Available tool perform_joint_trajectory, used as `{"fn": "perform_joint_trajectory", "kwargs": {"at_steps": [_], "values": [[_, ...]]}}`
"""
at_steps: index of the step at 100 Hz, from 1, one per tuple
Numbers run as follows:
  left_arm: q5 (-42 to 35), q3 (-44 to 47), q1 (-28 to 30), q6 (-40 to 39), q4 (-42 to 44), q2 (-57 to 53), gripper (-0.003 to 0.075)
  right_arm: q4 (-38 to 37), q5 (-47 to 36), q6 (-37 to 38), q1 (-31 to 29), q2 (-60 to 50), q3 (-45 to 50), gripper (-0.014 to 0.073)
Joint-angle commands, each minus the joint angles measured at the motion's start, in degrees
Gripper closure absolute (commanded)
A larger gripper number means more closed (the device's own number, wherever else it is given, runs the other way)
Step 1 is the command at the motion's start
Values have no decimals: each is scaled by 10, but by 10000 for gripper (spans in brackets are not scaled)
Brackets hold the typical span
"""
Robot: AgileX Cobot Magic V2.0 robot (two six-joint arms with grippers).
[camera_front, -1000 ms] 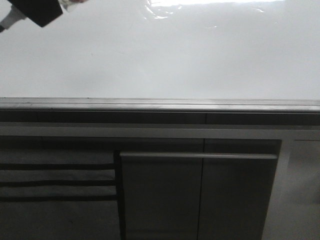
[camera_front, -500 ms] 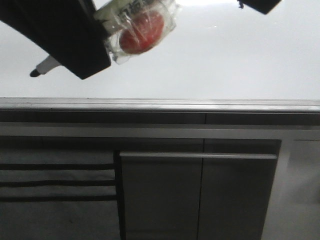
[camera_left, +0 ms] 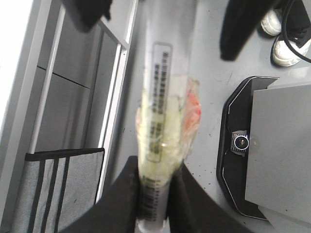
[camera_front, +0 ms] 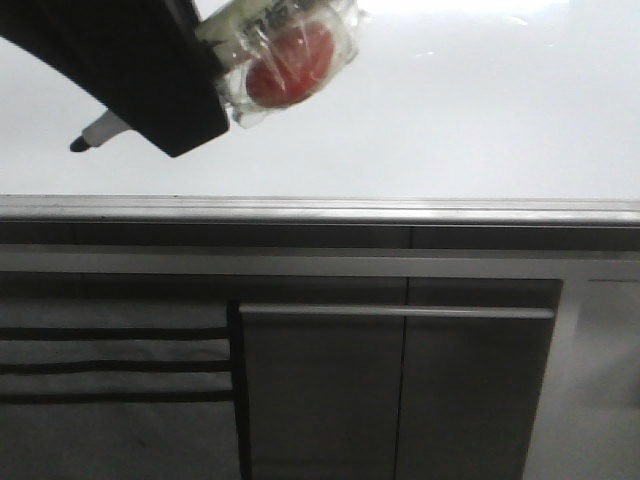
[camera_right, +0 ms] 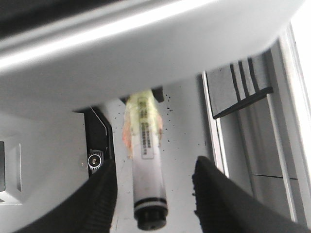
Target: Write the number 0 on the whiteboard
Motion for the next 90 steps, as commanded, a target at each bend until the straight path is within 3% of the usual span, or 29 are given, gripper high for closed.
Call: {"fn": "perform_joint_trajectory", "kwargs": {"at_steps": [1,90], "values": [[-32,-14,-4,-1,-6,-11,740,18,-30,-7,0,-8,-15,274],[-56,-17,-4,-1,-4,-33,740,31,-59,-7,0,-8,-15,274]]}}
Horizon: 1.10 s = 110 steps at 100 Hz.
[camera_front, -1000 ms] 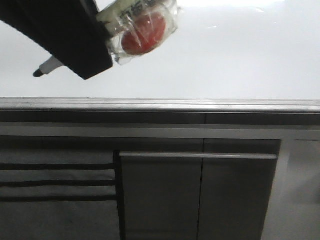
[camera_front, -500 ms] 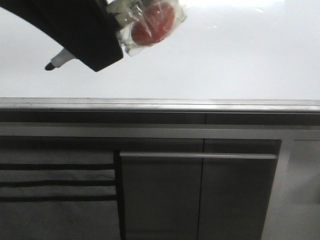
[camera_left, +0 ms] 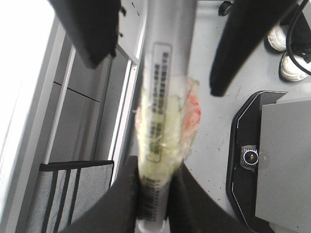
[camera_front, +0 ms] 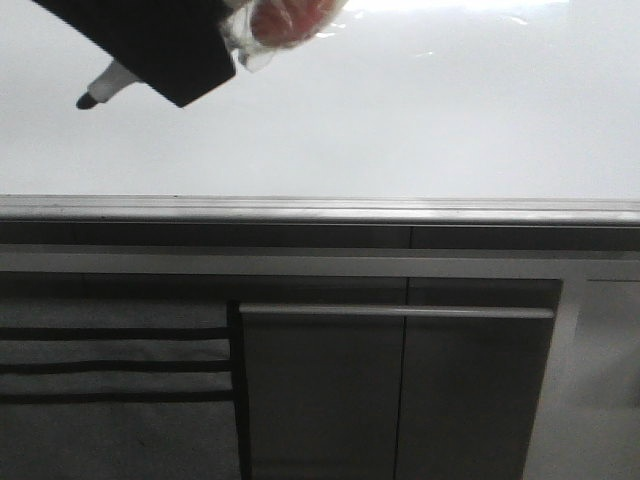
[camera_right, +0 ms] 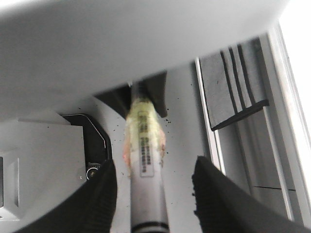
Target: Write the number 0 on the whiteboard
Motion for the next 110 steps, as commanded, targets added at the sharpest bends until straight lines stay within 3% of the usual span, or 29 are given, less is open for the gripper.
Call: {"fn": "perform_joint_trajectory", "kwargs": {"at_steps": [1,79,110], "values": [[-35,-17,-4,-3,-5,-15,741,17,-35,-6,0,-8,-15,274],[-36,-29,-4,-3,-5,-16,740,27,-31,-25,0,10,-16,278],[-36,-29,-4,-3,-5,-16,740,27,-31,-25,0,10,-16,541]]}}
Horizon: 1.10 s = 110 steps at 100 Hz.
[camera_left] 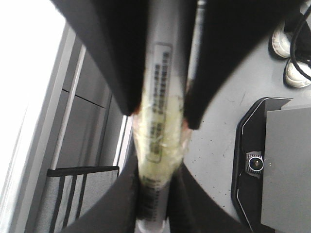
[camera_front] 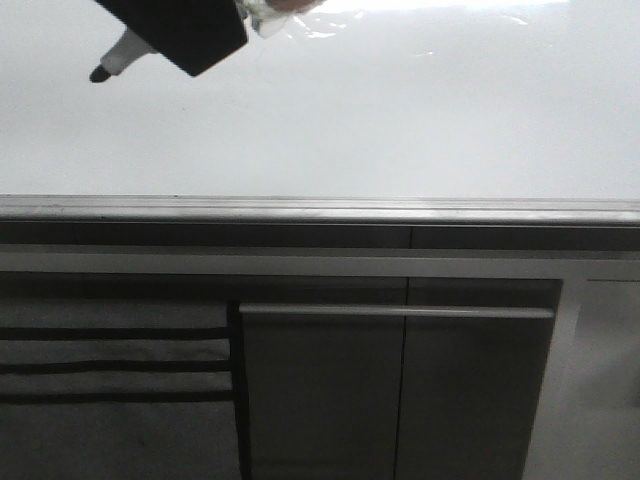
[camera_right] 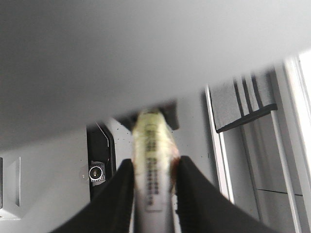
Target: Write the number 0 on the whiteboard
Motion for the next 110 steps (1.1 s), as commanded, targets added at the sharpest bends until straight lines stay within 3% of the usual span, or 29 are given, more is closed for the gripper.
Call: {"fn": "perform_joint_trajectory", "kwargs": {"at_steps": [1,18,26,44,54,82,98,110], "values": [[-32,-19,-4,-3,-7,-16,740,14,-23,-9,0,-12,-16,547],[-31,-19,-3,-3,-7,-16,738,14,-23,-9,0,-13,-16,569],[-31,-19,-3,-3,-7,-16,693,16,-23,-9,0,-17,-16,569],[-41,-19,-3,-7,-7,-16,384,16,-20,-9,0,-21,-16,569],[-46,-19,-3,-15,-7,-16,290,16,-19,-9,-1,-21,-16,569],[-64,-19,12,-21,-4,-58,289,38,0,-8,-47,-42,-15,569],[-63,-16,62,-22,-11,-101,289,66,9,-8,-106,-81,24,569],[-63,4,109,-31,-15,-141,289,83,-31,8,-167,-124,88,569]]}}
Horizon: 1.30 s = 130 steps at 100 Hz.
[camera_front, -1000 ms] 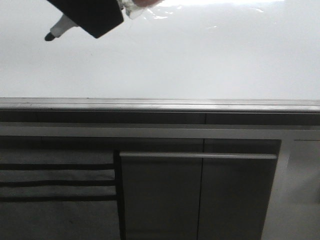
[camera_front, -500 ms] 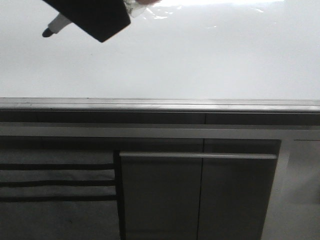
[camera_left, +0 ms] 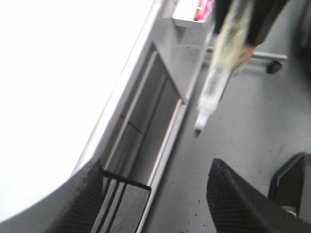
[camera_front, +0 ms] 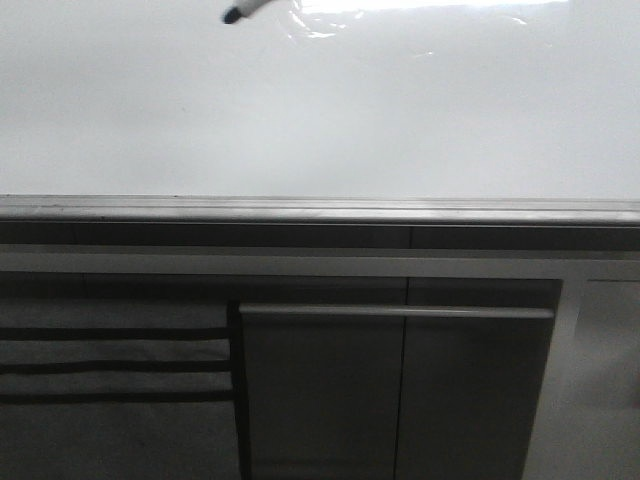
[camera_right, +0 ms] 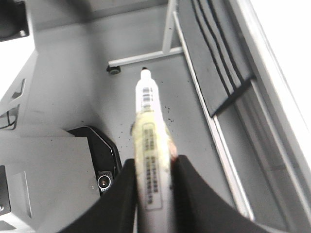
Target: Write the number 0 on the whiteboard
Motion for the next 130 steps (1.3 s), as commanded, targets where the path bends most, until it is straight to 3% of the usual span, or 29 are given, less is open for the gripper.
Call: {"fn": "perform_joint_trajectory", "kwargs": {"at_steps": [1,28,43,57,130], "values": [[-34,-1,34,-19,-12,-38,289,29,-56,15,-46,-46,34,569],[-88,97,145,-151,-12,-126,290,49,-247,150,-196,-120,180,569],[-143,144,183,-157,-12,-145,290,99,-299,150,-202,-103,210,569],[-148,152,191,-157,-12,-145,291,117,-343,150,-201,-61,206,569],[-169,152,191,-157,-12,-145,292,117,-306,123,-201,175,16,569]]}}
